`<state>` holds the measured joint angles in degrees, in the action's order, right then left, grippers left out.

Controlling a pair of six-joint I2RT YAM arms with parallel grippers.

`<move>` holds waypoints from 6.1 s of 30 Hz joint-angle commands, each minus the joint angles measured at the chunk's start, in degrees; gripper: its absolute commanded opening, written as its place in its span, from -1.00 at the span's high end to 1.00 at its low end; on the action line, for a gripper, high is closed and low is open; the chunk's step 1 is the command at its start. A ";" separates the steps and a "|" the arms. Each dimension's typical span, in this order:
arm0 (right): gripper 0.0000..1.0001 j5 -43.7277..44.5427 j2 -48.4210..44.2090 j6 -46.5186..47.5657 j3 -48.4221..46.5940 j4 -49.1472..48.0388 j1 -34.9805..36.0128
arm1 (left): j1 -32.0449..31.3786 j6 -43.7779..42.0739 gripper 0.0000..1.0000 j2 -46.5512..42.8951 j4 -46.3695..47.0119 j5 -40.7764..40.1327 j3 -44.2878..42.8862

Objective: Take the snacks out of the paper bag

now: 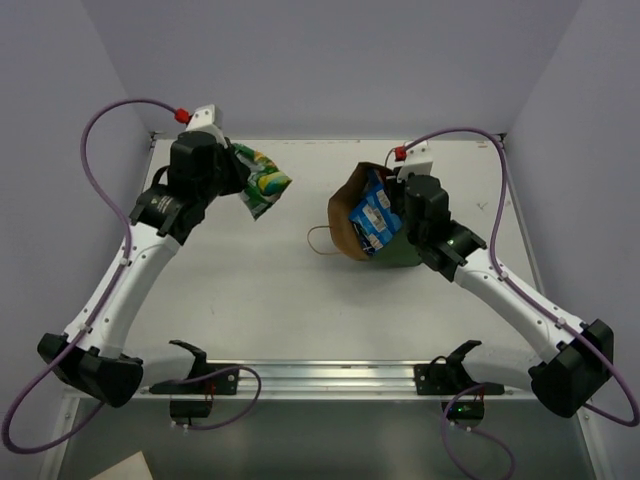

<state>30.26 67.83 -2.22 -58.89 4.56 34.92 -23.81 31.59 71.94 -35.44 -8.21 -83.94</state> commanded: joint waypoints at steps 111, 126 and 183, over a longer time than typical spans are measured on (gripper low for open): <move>0.98 -6.18 -6.48 -5.25 -0.52 10.65 -0.90 | -14.66 5.31 -0.72 12.17 2.47 15.40 -5.36; 0.97 -6.18 -6.49 -7.80 1.50 9.59 -0.90 | -25.23 14.55 -0.54 24.03 6.61 14.89 -5.27; 0.96 -5.03 -4.90 -7.54 3.00 7.57 -2.31 | 0.17 4.08 1.00 -3.83 1.58 16.28 28.42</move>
<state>24.53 62.30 -10.31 -55.90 9.39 33.08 -24.47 36.75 66.00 -38.54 3.25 -66.83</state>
